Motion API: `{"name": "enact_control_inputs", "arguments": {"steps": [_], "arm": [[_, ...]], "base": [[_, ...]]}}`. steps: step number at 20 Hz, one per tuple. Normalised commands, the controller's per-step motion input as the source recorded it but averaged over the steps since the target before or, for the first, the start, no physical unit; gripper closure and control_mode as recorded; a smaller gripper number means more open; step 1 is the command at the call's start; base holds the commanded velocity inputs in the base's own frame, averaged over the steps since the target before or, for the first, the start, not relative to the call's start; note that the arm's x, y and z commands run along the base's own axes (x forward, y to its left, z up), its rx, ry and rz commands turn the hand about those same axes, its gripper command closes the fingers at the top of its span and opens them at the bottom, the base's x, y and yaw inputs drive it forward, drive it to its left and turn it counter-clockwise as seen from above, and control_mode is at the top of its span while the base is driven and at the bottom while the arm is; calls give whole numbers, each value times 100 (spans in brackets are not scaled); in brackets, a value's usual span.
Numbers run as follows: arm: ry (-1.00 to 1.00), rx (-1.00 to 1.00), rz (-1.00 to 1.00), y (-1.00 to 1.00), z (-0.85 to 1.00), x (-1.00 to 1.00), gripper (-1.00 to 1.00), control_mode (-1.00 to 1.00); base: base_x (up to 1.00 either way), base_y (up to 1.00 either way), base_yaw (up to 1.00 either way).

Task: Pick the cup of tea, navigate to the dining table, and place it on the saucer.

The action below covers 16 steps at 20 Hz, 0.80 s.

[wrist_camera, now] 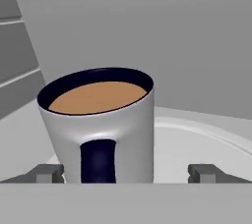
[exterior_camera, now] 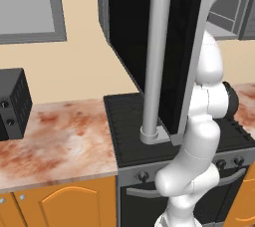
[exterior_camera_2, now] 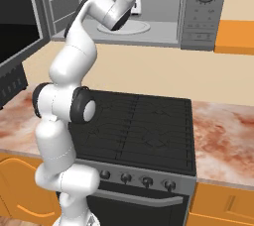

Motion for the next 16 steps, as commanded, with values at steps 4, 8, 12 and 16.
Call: {"name": "enact_control_inputs", "arguments": {"steps": [4,8,12,16], "arm": [[0,0,10,-1,0,0,100,-100],[0,0,8,-1,0,-4,100,-100],[0,0,6,-15,0,-18,100,-100],[0,0,4,-9,2,-54,100,-100]], "base": [[0,0,0],[0,0,0],[0,0,0],[0,0,0]]}}
